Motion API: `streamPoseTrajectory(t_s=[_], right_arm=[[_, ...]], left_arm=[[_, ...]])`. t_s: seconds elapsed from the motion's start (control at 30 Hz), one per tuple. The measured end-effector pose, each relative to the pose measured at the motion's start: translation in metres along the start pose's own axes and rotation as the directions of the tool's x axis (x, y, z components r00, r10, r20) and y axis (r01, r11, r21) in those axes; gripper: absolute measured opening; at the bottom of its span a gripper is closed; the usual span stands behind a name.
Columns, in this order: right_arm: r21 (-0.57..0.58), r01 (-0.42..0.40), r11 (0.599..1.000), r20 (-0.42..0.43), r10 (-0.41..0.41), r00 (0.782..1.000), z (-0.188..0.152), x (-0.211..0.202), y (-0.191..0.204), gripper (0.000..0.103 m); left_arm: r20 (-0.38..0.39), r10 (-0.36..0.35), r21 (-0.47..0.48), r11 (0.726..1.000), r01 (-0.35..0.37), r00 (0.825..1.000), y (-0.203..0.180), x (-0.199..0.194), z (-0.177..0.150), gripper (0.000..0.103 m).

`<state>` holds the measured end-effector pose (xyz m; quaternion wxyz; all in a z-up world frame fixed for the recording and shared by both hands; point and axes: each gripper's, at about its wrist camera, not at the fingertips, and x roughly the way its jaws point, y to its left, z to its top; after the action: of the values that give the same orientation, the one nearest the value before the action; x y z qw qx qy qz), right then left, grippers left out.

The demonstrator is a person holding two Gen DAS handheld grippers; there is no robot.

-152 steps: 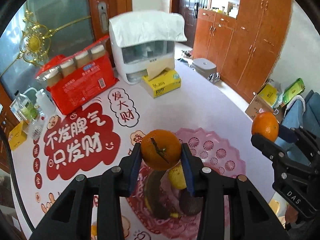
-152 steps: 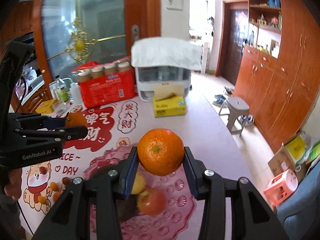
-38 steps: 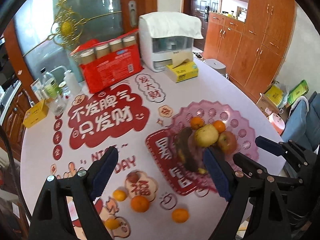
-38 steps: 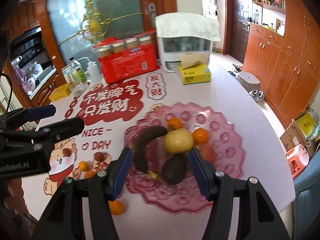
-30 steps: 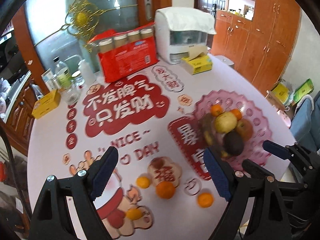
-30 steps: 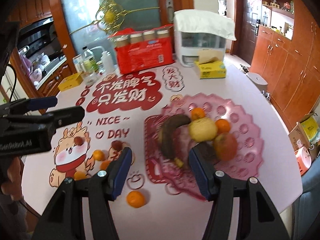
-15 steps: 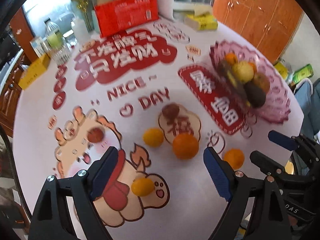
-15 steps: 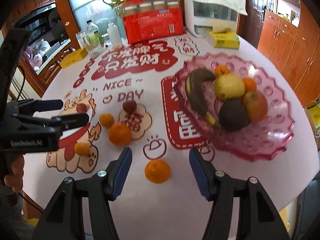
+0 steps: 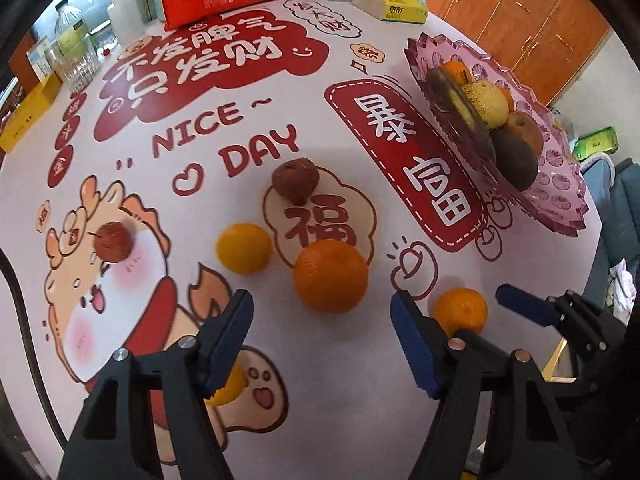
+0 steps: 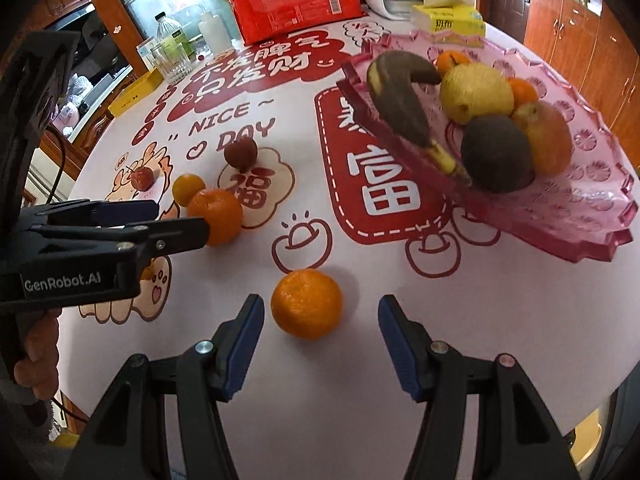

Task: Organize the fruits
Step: 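Grasp a large orange with the left gripper while the right gripper grasps another orange, then carry both oranges in the grippers over the pink bowl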

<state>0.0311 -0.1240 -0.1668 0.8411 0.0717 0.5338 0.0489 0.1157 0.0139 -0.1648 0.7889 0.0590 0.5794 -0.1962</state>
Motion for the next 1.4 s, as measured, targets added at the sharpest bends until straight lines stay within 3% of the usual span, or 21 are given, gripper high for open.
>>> streamPoseTrajectory(t_s=[0.27,0.53,0.7,0.97,1.2,1.4], right_arm=[[-0.032,-0.022,0.999,-0.013,0.021,1.0,0.003,0.01,-0.001,0.059],[-0.102,-0.071,0.992,-0.031,0.068,0.997,0.003,0.012,0.009,0.041],[-0.135,-0.066,0.989,-0.029,0.062,0.998,0.003,0.013,0.011,0.041],[-0.14,-0.086,0.986,-0.034,0.082,0.996,0.002,0.01,0.007,0.039],[-0.149,-0.081,0.985,-0.004,0.082,0.997,0.006,-0.005,0.006,0.039],[-0.205,-0.074,0.976,0.055,0.087,0.995,0.019,-0.04,0.012,0.039]], left_arm=[[-0.023,-0.001,-0.061,0.998,-0.001,1.0,0.0,0.014,0.009,0.058],[-0.048,0.02,-0.082,0.996,-0.024,0.999,-0.004,0.026,0.014,0.053],[-0.068,0.034,-0.095,0.995,-0.041,0.997,-0.005,0.034,0.016,0.044],[-0.065,0.006,-0.117,0.993,-0.013,0.998,-0.001,0.035,0.015,0.042],[-0.036,0.03,-0.061,0.998,-0.032,0.999,-0.009,0.008,0.005,0.042],[0.059,0.071,-0.005,0.997,-0.071,0.996,-0.023,-0.042,0.009,0.042]])
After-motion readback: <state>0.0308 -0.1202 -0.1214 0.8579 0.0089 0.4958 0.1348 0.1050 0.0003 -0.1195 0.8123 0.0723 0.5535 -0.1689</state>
